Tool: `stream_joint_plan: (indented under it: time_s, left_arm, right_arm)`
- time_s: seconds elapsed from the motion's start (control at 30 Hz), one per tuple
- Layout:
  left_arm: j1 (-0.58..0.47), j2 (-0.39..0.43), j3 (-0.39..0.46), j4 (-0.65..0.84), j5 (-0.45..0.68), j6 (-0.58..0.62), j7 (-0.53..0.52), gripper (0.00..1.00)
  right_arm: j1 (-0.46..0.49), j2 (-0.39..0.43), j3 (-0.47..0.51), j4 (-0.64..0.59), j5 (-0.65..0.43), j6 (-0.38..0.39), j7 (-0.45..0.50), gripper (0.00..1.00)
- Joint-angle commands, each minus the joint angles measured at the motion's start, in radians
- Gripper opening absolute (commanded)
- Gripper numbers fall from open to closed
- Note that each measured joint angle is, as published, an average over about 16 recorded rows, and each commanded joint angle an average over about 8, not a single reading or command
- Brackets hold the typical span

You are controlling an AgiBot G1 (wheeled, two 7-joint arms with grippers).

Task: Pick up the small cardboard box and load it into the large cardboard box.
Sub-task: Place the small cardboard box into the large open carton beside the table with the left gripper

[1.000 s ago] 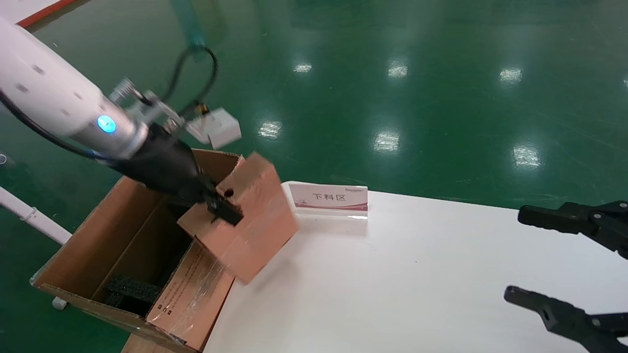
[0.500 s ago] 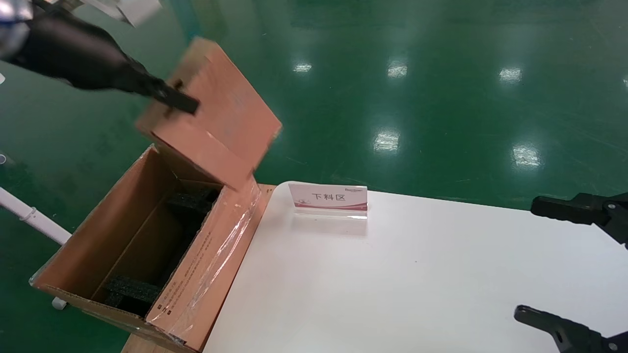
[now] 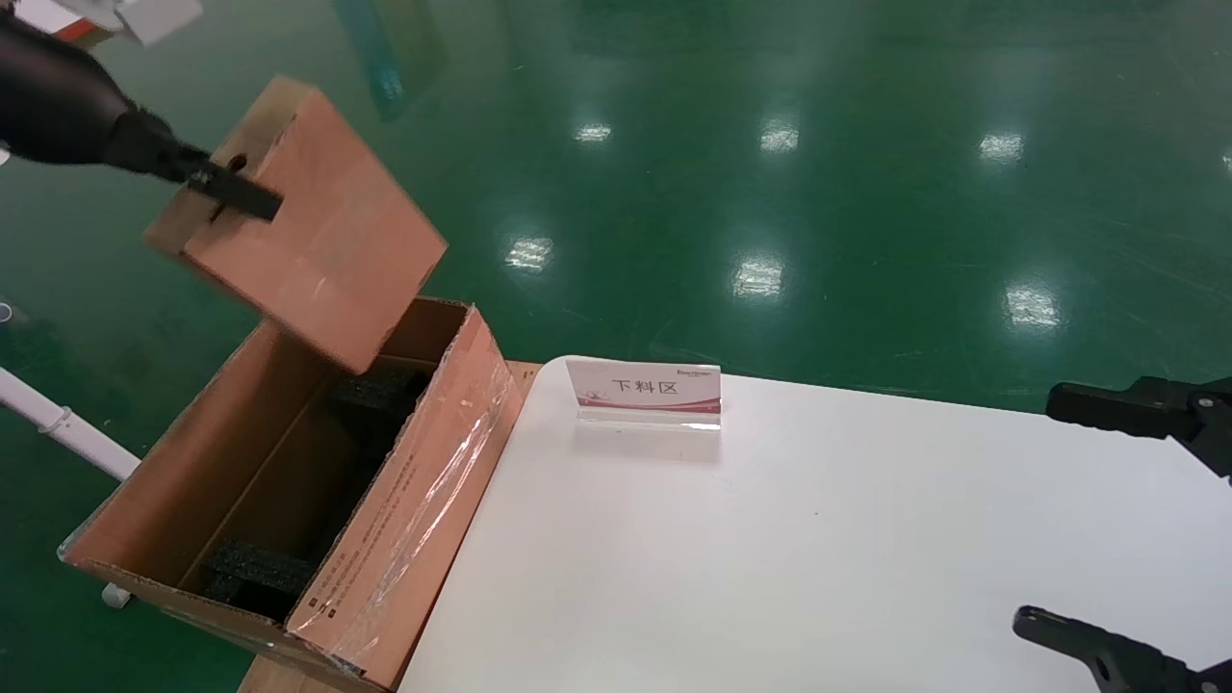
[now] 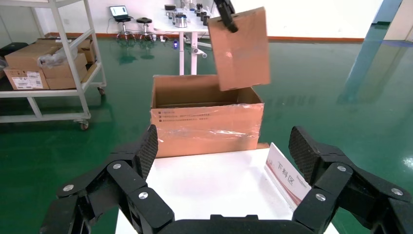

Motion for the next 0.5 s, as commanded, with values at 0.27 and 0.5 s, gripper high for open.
stream_joint_plan:
  time_s: [0.27, 0.5]
  left_arm:
    - [0.029, 0.032, 0.073, 0.103, 0.076, -0.024, 0.069, 0.0]
    - [0.073, 0.038, 0.096, 0.153, 0.099, -0.041, 0.058, 0.0]
  right_arm:
    - [0.0, 0.0, -0.001, 0.0, 0.0, 0.0, 0.0, 1.0]
    - [0.0, 0.0, -0.001, 0.0, 0.001, 0.0, 0.0, 1.0]
